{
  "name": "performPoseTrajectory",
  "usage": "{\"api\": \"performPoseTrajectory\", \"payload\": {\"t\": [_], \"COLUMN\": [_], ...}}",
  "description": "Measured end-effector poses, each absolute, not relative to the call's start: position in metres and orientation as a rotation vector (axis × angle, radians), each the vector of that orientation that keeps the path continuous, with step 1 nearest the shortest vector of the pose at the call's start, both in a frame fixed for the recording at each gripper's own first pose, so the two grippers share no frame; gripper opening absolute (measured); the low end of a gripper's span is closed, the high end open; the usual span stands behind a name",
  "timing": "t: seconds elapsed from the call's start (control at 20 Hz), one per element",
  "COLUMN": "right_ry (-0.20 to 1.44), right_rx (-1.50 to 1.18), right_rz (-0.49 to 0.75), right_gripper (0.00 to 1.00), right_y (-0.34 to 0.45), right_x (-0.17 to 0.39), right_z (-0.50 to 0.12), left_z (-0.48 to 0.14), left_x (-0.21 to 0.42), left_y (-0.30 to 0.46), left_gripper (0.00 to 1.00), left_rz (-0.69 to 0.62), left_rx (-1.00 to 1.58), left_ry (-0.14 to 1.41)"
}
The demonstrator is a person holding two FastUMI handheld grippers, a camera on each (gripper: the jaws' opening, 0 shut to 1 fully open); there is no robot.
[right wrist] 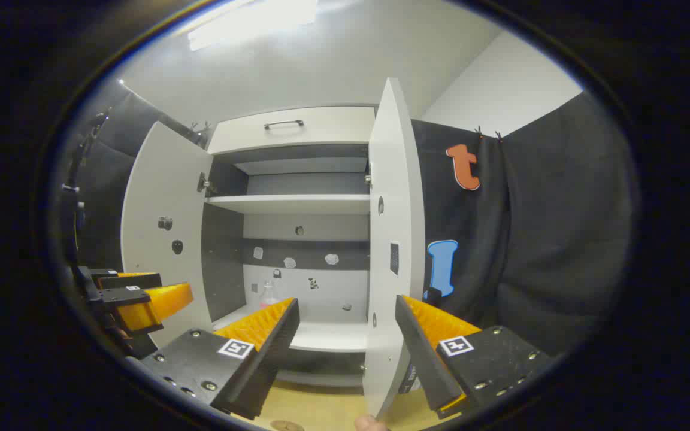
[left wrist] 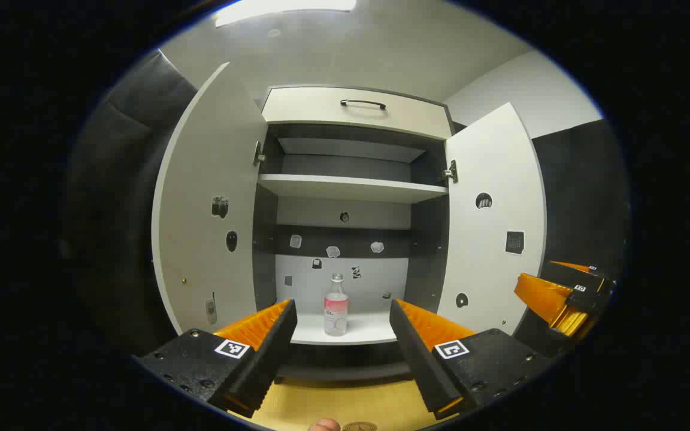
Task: Grasp the bottle in the cabinet with the left hand and place it on the coaster, then close the right door with the right hand and the left door with the left hand.
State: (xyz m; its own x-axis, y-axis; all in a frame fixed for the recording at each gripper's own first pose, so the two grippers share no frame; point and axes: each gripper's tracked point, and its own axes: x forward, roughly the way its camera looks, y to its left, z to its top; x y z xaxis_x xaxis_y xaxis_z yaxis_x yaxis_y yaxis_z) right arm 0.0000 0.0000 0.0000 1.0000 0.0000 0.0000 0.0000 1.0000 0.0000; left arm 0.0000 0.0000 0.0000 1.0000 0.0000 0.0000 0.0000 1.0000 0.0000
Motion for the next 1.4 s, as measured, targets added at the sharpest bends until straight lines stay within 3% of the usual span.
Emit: {"api": "performPoseTrajectory", "payload": {"t": [0.7,0.75,0.85,0.95,1.0,1.4], "right_ry": [0.001,0.001,0.005,0.011,0.014,0.011], "right_rx": [-0.013,-0.013,-0.01,-0.01,-0.012,-0.012], "right_rz": [-0.053,-0.052,-0.049,-0.044,-0.041,-0.046], "right_gripper": [0.95,0.95,0.95,0.95,0.95,0.96], "right_y": [-0.007,-0.007,-0.006,-0.003,-0.002,0.001], "right_x": [0.003,0.004,0.006,0.01,0.012,0.02], "right_z": [-0.005,-0.005,-0.008,-0.01,-0.011,-0.013], "left_z": [-0.01,-0.01,-0.011,-0.01,-0.011,-0.028], "left_x": [0.026,0.027,0.032,0.036,0.039,0.075], "left_y": [-0.002,-0.001,0.003,0.008,0.01,0.022], "left_gripper": [0.96,0.92,0.96,0.92,0.96,0.96], "left_rz": [-0.021,-0.018,-0.006,0.007,0.012,0.012], "left_rx": [-0.027,-0.026,-0.015,-0.004,-0.003,-0.026], "left_ry": [0.009,0.011,0.013,0.008,0.008,0.024]}}
